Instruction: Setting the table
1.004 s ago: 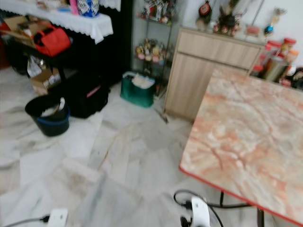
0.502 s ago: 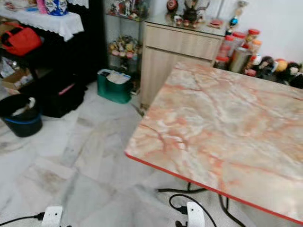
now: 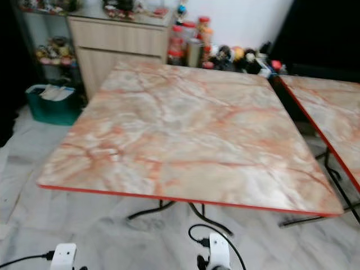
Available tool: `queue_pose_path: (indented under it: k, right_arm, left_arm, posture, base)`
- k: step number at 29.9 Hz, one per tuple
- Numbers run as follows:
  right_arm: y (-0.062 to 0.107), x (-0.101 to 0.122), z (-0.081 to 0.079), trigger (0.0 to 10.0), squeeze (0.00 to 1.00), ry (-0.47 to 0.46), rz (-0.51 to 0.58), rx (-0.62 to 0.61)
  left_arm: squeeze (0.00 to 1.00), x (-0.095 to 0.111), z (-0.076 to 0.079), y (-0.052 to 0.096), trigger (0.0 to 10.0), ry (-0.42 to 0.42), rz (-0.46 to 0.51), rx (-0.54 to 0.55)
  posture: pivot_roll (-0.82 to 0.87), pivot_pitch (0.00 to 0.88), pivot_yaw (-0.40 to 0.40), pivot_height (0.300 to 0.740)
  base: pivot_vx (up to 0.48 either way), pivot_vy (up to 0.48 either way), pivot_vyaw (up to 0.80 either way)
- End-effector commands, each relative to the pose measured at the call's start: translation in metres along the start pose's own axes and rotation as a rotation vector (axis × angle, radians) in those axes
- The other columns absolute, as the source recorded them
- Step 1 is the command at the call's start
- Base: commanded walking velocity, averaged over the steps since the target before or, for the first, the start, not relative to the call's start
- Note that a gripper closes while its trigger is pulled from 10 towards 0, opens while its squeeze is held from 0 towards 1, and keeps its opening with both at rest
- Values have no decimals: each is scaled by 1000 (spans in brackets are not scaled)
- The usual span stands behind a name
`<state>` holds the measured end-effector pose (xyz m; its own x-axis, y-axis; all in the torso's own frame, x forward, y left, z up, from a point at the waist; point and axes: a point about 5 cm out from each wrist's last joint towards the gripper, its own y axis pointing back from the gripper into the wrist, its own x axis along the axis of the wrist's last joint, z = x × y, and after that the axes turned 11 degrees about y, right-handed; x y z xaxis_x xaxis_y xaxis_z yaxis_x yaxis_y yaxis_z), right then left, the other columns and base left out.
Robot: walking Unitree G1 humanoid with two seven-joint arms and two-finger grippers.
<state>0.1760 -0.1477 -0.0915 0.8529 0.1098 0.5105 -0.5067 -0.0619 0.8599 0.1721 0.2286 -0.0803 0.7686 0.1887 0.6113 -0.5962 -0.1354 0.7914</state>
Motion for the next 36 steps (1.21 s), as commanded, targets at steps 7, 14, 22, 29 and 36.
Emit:
queue_pose_path:
  k: [7,14,22,29,36]
  right_arm:
    - [0,2,9,10000,0,-13,5,-33]
    - [0,4,11,10000,0,-24,12,-40]
    - [3,-5,21,10000,0,-43,9,-48]
    - [4,-9,26,10000,0,-62,18,-46]
    - [4,-6,28,10000,0,-15,27,-50]
  left_arm:
    - [0,-6,9,0,10000,4,-19,-18]
    - [0,-9,13,0,10000,10,-27,-18]
    - [0,-14,3,2,10000,5,-45,-9]
    - [0,-12,-10,4,10000,-4,-51,-3]
    - [0,-8,-2,1,10000,-14,-50,-4]
  posture:
    - [100,0,-63,740]
    - [86,0,-64,740]
    - [77,0,-41,740]
    - [76,0,-21,740]
    - [69,0,-21,740]
  base:
    - [0,-415,0]
    - [0,-408,0]
    - [0,-402,0]
    - [0,-355,0]
    - [0,-337,136]
